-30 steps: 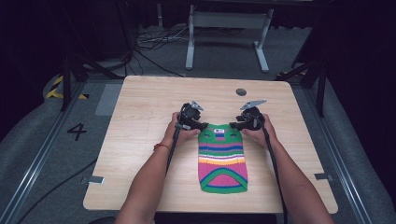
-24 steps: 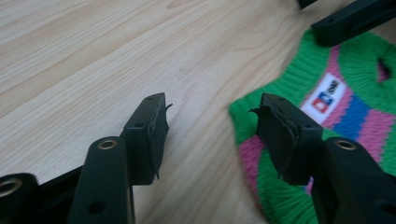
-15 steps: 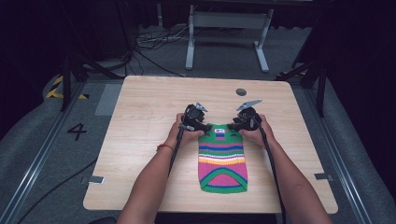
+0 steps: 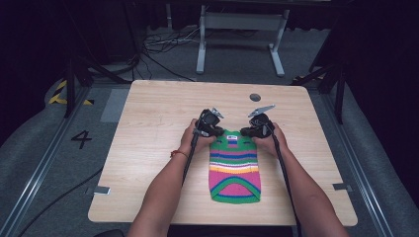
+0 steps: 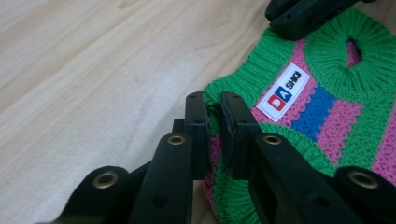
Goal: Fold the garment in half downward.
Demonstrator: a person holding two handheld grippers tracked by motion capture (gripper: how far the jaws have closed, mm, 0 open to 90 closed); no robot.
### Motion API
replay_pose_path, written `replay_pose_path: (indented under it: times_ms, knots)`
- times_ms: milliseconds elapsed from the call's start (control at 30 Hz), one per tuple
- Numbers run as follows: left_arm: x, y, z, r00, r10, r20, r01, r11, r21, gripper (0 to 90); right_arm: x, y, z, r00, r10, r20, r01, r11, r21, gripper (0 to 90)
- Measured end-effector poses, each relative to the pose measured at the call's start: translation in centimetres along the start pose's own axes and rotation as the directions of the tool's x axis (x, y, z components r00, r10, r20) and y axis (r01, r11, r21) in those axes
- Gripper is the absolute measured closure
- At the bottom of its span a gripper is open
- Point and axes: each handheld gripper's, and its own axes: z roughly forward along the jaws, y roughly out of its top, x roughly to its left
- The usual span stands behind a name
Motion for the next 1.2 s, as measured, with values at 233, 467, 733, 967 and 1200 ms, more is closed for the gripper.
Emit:
replay_pose_path:
  times_ms: [233, 467, 733, 967, 1200]
  knots:
    - [0.5, 0.4, -0.6, 0.9995, -0.005, -0.032, 0.004, 0.9992, -0.039, 83.9, -0.5, 0.2, -0.5, 0.9999, 0.013, -0.004, -0.014, 0.999, -0.051, 86.0]
    - [0.9, 1.9, -2.9, 0.9971, 0.009, -0.076, -0.017, 0.9949, -0.099, 83.6, -0.5, 2.6, -2.7, 0.9996, -0.025, 0.007, 0.026, 0.991, -0.132, 86.2]
    - [-0.1, 2.0, -5.3, 0.9922, 0.092, -0.084, -0.102, 0.9870, -0.125, 83.2, 0.4, 3.3, -4.1, 0.9974, -0.070, -0.017, 0.066, 0.981, -0.184, 85.9]
    - [-1.7, 0.3, -6.8, 0.9825, 0.173, -0.069, -0.181, 0.9727, -0.145, 82.6, 1.4, 2.0, -5.4, 0.9891, -0.121, -0.084, 0.100, 0.971, -0.216, 85.6]
    - [-3.8, -1.1, -8.1, 0.9657, 0.255, -0.047, -0.259, 0.9528, -0.158, 83.3, 3.0, 0.5, -6.5, 0.9727, -0.189, -0.134, 0.157, 0.963, -0.219, 85.4]
